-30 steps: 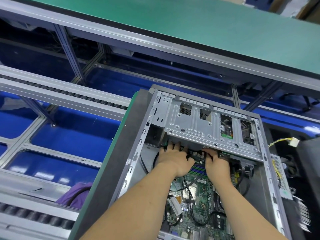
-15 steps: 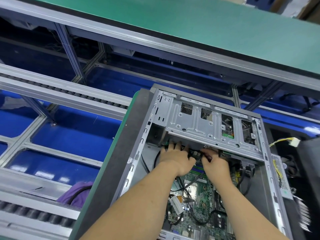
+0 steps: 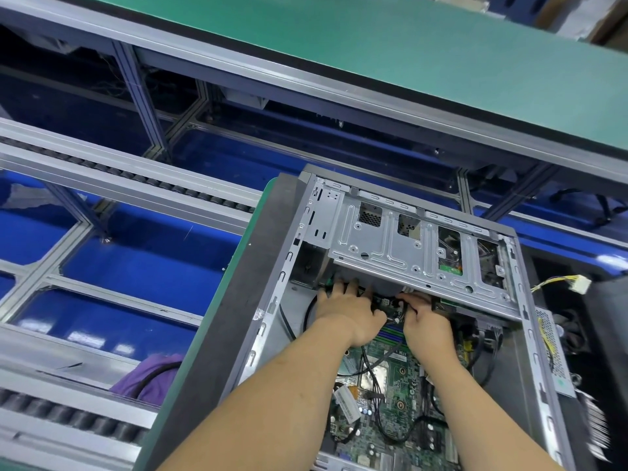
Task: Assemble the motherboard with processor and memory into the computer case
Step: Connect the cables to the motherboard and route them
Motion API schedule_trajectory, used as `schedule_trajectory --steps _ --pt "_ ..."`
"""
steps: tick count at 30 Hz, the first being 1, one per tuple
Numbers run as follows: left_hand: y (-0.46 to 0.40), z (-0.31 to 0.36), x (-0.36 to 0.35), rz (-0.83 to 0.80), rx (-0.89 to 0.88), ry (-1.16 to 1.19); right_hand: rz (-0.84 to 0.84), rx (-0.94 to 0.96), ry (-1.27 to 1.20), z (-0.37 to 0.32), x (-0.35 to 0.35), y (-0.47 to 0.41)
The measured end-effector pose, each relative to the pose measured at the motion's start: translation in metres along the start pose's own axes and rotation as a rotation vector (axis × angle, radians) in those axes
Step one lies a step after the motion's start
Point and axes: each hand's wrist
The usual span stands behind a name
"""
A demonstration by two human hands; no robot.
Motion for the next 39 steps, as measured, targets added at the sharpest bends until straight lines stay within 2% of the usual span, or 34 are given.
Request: schedule_trajectory --steps 9,17,27,34,39 --pt "0.000 0.000 -0.001 0.011 0.002 0.005 -0.058 0.019 0.104 -0.006 0.002 0.000" --pt "0.000 0.001 -0.002 0.010 0.007 0.012 0.046 0.048 0.067 -0.007 0.000 0.001" --pt "-0.001 0.001 -0.002 0.007 0.010 0.018 -0.008 -0.074 0.168 -0.013 -0.002 -0.003" --pt "-0.007 -0.001 -0.006 0.014 0.005 0.000 0.041 -0.021 0.106 -0.008 -0.008 -0.005" --pt "-0.012 -0.005 -0.009 0.013 0.006 -0.015 -0.035 0.003 0.208 -0.011 -0.007 -0.005"
Point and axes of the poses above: each hand's wrist, its own y-axis away from the middle knuckle, its own x-axis out of the back of the hand, z = x × y, and after that the axes turned 4 degrees about z, right-handed
